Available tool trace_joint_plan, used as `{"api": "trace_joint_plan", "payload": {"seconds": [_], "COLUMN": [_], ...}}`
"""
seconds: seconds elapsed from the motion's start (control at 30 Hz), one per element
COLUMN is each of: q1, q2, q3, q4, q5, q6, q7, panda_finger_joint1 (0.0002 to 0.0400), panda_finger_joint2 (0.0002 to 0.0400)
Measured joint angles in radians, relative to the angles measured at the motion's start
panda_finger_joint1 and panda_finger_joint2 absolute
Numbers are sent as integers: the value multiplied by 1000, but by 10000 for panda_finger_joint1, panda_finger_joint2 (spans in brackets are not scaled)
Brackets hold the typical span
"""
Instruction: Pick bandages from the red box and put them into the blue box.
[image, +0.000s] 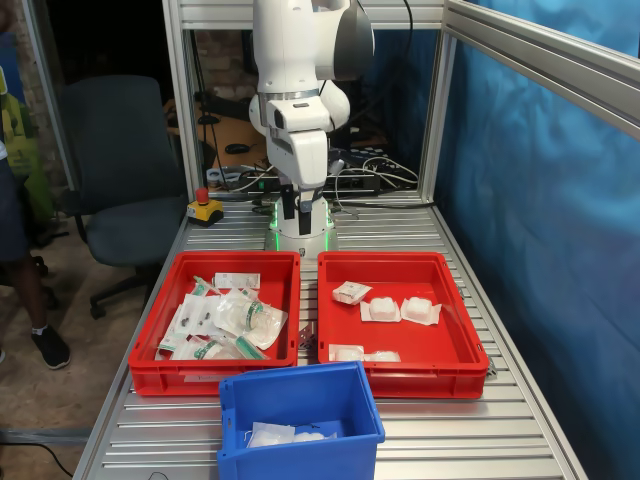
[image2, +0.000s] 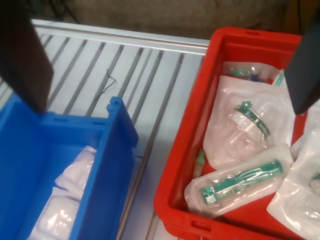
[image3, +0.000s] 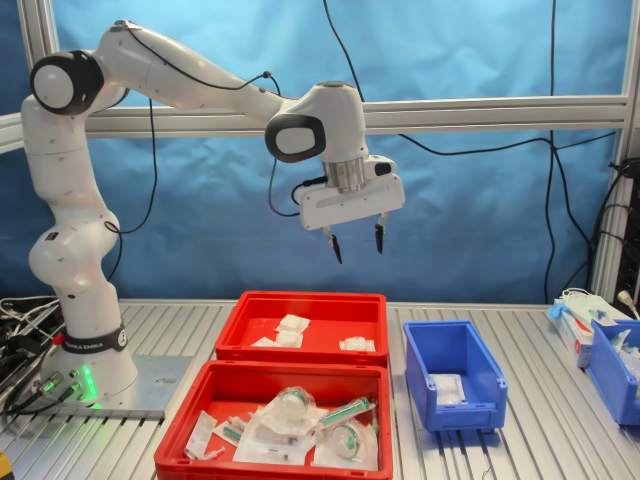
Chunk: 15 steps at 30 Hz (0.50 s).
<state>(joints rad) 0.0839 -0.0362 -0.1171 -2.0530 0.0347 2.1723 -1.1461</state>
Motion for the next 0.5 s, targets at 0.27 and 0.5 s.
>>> {"api": "trace_joint_plan", "payload": {"seconds": [0.27,0.5], "q1": [0,0], "q2": [0,0], "q3": [0,0], "q4": [1,1], "q5": [0,0], "q6": [0,0], "q7": [118,182], "panda_finger_joint1": [400,400], "panda_finger_joint2": [400,400]}}
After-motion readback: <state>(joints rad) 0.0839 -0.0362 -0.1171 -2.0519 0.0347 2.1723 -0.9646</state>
